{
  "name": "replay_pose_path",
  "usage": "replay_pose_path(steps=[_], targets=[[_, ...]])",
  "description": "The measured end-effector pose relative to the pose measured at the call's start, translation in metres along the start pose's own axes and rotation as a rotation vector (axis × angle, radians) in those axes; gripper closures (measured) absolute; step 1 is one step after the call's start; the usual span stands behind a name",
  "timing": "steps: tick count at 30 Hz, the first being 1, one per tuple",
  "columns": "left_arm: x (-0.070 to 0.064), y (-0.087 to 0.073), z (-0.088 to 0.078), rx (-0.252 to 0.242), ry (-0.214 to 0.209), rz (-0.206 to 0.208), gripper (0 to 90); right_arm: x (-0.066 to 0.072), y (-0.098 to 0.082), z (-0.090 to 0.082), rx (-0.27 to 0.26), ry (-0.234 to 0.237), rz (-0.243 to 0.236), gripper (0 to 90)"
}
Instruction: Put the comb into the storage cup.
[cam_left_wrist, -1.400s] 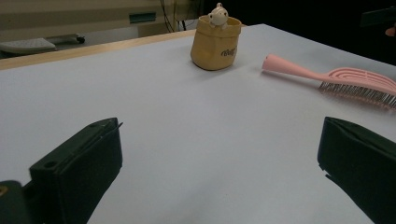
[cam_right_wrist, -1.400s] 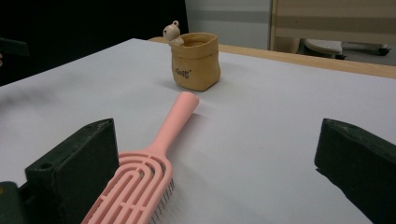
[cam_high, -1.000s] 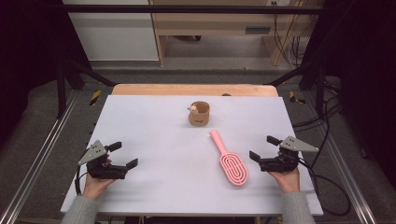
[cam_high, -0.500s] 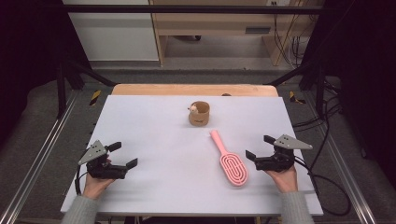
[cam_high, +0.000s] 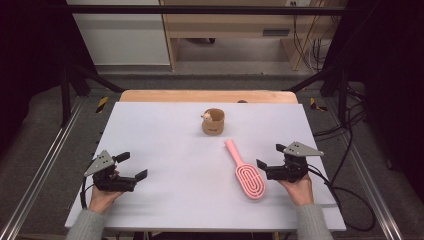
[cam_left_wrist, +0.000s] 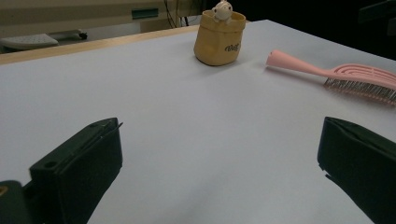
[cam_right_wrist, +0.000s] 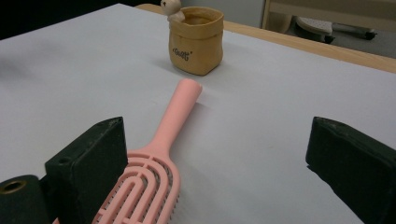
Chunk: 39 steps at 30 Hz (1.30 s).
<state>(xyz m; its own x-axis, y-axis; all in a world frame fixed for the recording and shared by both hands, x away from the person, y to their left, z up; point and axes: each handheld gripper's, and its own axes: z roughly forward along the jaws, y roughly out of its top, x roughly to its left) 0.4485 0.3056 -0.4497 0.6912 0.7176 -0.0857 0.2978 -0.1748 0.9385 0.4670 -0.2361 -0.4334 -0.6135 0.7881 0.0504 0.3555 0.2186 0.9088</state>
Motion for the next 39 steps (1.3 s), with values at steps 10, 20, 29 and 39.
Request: replay_pose_path(steps=[10, 20, 29, 39], targets=[[0.0, 0.0, 0.001, 0.003, 0.004, 0.003, 0.0, 0.005, 0.007, 0.011, 0.038, -0.03, -0.033, 13.0], [0.001, -0.001, 0.001, 0.004, 0.007, 0.0, 0.0, 0.008, 0.015, 0.022, 0.033, -0.044, -0.046, 27.2], [0.0, -0.001, 0.001, 0.008, 0.007, 0.0, 0.0, 0.013, 0.019, 0.034, 0.066, -0.03, -0.051, 42.1], [0.001, -0.001, 0.001, 0.009, 0.009, 0.001, 0.0, 0.013, 0.021, 0.043, 0.06, -0.035, -0.041, 60.4]])
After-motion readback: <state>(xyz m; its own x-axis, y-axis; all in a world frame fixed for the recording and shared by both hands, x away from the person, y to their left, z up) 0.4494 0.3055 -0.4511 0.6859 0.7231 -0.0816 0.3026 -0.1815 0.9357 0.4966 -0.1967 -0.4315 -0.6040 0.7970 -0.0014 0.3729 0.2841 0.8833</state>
